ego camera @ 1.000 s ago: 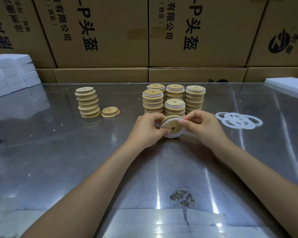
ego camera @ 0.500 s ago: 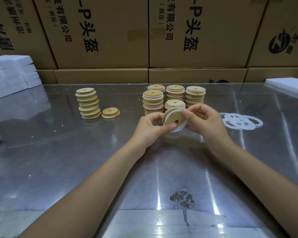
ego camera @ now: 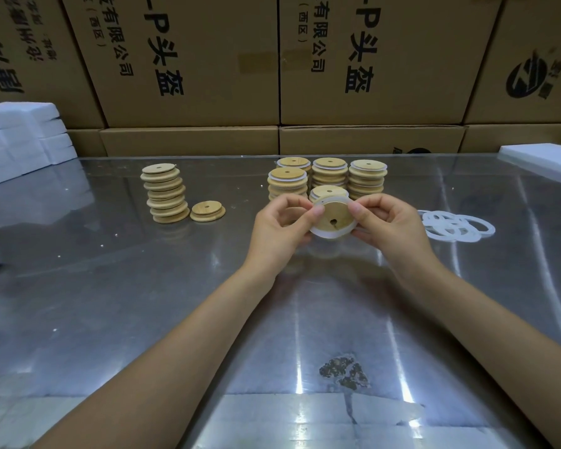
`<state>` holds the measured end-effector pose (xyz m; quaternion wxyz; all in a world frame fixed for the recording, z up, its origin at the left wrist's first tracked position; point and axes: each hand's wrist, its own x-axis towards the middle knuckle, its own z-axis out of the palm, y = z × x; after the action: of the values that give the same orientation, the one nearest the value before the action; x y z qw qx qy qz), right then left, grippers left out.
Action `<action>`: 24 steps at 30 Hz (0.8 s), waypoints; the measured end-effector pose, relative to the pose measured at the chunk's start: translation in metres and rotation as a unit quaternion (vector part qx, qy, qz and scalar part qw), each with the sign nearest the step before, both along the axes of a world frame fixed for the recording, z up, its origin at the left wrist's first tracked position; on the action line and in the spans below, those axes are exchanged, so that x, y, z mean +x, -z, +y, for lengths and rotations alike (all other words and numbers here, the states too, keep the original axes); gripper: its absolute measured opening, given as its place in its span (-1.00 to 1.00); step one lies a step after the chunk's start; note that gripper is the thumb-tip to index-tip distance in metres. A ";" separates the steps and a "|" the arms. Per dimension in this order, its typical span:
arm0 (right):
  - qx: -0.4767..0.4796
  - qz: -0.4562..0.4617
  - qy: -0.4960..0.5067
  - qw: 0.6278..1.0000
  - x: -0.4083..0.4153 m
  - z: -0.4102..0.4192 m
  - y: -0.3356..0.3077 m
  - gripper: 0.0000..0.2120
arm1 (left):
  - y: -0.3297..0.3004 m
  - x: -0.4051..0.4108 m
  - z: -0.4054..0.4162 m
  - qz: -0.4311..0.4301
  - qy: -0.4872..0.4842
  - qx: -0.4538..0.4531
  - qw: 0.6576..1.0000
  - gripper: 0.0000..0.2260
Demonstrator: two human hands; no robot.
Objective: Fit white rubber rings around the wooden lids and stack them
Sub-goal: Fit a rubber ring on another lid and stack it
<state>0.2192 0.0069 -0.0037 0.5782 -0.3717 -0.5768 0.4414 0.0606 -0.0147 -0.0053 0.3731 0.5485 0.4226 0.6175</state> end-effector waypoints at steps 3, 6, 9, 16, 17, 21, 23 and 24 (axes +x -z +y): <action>-0.012 0.009 -0.003 1.000 0.000 0.002 0.002 -0.96 | 0.001 -0.001 0.001 -0.023 0.007 -0.027 0.999 -0.90; -0.021 0.016 -0.009 1.000 0.001 0.003 0.003 -0.96 | 0.002 -0.003 0.003 -0.007 0.014 -0.027 1.000 -0.87; -0.015 0.007 -0.004 1.000 0.004 0.005 0.002 -0.95 | 0.001 -0.006 0.008 0.084 -0.005 0.022 0.996 -0.80; 0.084 -0.062 -0.004 0.995 0.001 0.003 0.001 -0.90 | 0.009 -0.008 0.012 0.204 0.023 0.063 0.977 -0.75; 0.097 -0.070 0.004 0.993 0.000 0.003 0.002 -0.89 | 0.009 -0.008 0.012 0.187 0.017 0.058 0.981 -0.78; 0.101 -0.073 0.010 0.992 -0.001 0.002 0.003 -0.85 | 0.007 -0.005 0.011 0.135 0.009 0.028 0.990 -0.81; 0.063 -0.028 -0.020 0.997 -0.001 0.000 0.002 -0.84 | 0.006 -0.004 0.009 0.124 0.020 0.018 0.992 -0.82; 0.034 0.004 -0.039 0.999 -0.001 0.000 0.002 -0.85 | 0.005 -0.004 0.008 0.115 0.027 0.013 0.993 -0.83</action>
<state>0.2178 0.0066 -0.0056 0.5754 -0.3270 -0.6030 0.4454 0.0564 -0.0072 -0.0107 0.3316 0.6320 0.4392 0.5456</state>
